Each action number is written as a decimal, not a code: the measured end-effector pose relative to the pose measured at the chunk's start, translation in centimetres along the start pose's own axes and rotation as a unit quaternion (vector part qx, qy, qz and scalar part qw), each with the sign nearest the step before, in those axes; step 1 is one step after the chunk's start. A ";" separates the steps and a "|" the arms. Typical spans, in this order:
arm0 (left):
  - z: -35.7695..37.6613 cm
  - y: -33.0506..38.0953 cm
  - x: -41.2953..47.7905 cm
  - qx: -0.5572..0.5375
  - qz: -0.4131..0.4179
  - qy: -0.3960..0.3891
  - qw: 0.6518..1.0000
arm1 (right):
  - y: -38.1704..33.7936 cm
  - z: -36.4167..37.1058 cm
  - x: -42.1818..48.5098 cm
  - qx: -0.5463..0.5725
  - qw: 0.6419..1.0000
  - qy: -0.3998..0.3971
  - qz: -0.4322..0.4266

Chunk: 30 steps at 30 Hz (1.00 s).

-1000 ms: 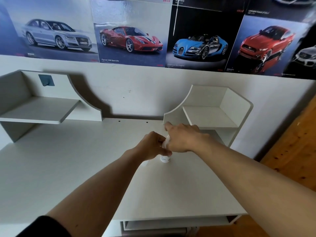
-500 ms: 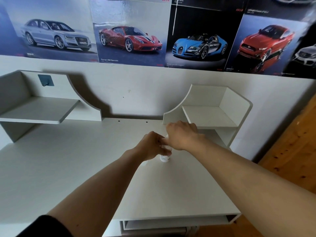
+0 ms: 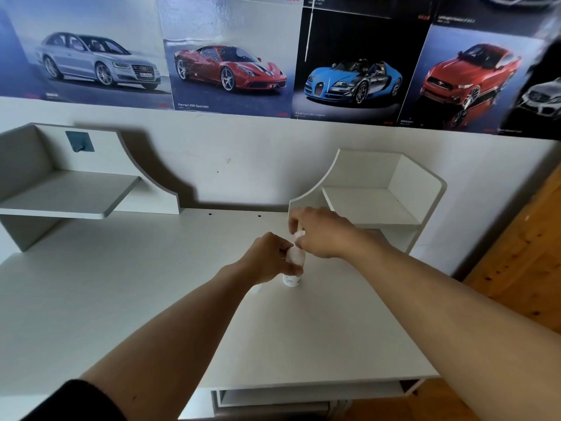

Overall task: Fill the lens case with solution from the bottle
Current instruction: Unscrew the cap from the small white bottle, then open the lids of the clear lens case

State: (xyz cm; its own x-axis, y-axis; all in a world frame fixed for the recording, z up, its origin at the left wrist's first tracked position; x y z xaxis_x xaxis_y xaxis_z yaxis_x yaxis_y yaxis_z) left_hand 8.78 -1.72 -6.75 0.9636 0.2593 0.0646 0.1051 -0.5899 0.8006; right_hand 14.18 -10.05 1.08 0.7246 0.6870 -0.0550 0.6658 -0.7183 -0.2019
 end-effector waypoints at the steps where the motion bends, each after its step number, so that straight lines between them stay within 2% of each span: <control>1: 0.0 0.1 -0.1 0.001 0.001 0.003 1.000 | 0.4 -0.1 0.1 0.008 1.000 0.006 0.012; 6: 0.1 0.2 -0.2 0.001 0.002 0.014 1.000 | 2.2 0.3 0.2 0.090 0.995 -0.020 0.029; 9: 0.4 0.1 -0.1 0.003 0.000 0.023 1.000 | 3.9 0.6 0.3 0.110 0.992 0.008 0.056; 19: 1.4 0.2 0.3 0.045 -0.010 0.023 0.999 | 6.8 5.3 -0.1 0.091 0.991 0.016 0.094; 24: 1.7 0.0 0.3 0.069 -0.015 0.001 0.998 | 7.0 6.9 -0.3 0.071 0.993 0.008 0.091; 30: 0.8 -0.9 0.2 0.071 -0.013 0.013 0.997 | 7.1 7.4 -0.5 0.063 0.994 0.021 0.091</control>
State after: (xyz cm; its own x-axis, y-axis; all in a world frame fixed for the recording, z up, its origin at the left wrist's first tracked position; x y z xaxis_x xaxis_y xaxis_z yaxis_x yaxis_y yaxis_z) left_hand 9.03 -1.77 -7.96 0.9536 0.2945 0.0627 0.1648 -0.6847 0.7099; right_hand 17.19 -14.64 -7.60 0.8397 0.5395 -0.0617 0.4972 -0.8095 -0.3123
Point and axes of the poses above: each hand's wrist, its own x-axis towards the middle knuckle, its own z-axis out of the palm, y = z × x, the point moved 6 cm from there along x, towards the middle knuckle, and after that the axes turned 8 degrees about z, right-handed, at the moved point
